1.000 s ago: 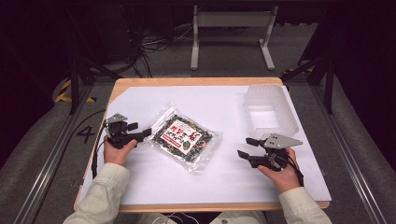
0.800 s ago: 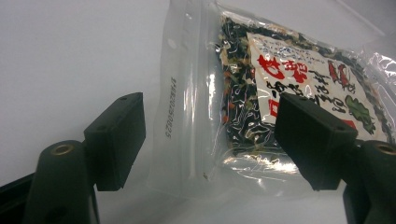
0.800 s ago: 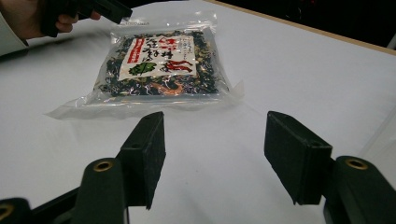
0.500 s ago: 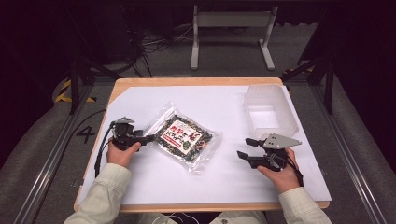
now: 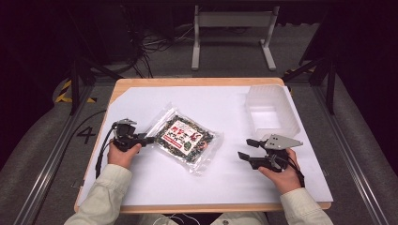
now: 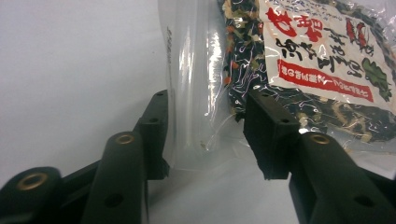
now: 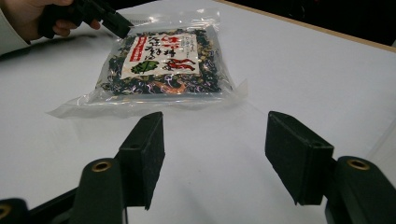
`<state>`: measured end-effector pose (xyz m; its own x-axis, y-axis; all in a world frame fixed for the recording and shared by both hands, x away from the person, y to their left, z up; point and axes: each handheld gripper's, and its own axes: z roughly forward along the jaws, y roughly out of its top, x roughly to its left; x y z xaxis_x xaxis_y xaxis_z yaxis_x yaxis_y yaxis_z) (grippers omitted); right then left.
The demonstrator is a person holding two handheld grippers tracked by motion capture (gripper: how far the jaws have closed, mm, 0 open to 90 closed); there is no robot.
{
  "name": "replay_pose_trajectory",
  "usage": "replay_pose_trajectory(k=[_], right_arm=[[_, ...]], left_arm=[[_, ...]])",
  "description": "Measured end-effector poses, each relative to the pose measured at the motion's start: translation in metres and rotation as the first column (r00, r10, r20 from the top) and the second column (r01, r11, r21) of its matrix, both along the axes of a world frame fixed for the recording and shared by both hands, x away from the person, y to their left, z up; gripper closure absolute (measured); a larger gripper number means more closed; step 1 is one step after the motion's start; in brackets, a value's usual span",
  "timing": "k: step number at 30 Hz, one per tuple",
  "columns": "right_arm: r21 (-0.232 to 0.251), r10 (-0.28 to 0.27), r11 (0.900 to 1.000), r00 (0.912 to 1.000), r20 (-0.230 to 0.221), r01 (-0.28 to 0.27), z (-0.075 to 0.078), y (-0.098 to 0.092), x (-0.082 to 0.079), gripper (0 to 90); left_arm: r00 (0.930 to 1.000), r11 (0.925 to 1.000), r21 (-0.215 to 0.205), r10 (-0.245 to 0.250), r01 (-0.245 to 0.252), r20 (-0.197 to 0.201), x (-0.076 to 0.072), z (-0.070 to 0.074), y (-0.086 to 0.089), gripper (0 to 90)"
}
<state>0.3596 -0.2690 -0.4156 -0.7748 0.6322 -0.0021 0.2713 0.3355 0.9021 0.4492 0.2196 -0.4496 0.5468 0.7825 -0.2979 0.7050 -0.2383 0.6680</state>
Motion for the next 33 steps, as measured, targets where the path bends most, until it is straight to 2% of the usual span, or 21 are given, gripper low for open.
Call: replay_pose_trajectory(k=[2,7,9,15,20,24,30,33], right_arm=[[0.001,0.001,1.0,1.0,0.001,-0.001,0.0,0.0,0.0,37.7],[0.004,0.007,1.0,1.0,0.003,-0.007,0.0,0.001,0.0,37.5],[0.004,0.008,1.0,1.0,0.003,-0.008,0.0,0.001,0.0,37.5],[0.005,0.013,1.0,0.9999,0.006,-0.013,0.001,0.001,0.0,37.4],[0.005,0.016,1.0,0.9999,0.006,-0.016,0.001,0.002,0.0,37.4],[0.007,0.017,1.0,0.9998,0.008,-0.017,0.001,0.002,0.0,37.4],[0.009,0.013,1.0,0.9999,0.01,-0.013,0.002,0.0,-0.001,37.4],[0.009,0.013,1.0,0.9998,0.012,-0.013,0.002,0.0,-0.001,37.5]], left_arm=[[0.9999,1.0,-0.009,0.001,-0.001,-0.01,-0.001,0.001,0.0,61.9],[1.0,1.0,-0.003,0.001,-0.001,-0.004,-0.002,0.002,-0.001,72.0],[1.0,0.9999,-0.008,-0.007,0.007,-0.007,-0.003,0.002,-0.002,79.6],[1.0,0.9999,-0.017,-0.003,0.003,-0.009,-0.003,0.001,-0.002,82.5],[0.9999,0.9998,-0.013,0.012,-0.012,0.006,-0.005,0.001,-0.003,86.7],[0.9997,0.9987,-0.044,0.026,-0.026,0.001,-0.006,0.0,0.0,87.9],[0.9985,0.9982,-0.047,0.038,-0.036,0.039,-0.009,0.006,0.0,89.3],[0.9972,0.9954,-0.092,0.035,-0.029,0.066,-0.012,0.014,0.001,89.4]])
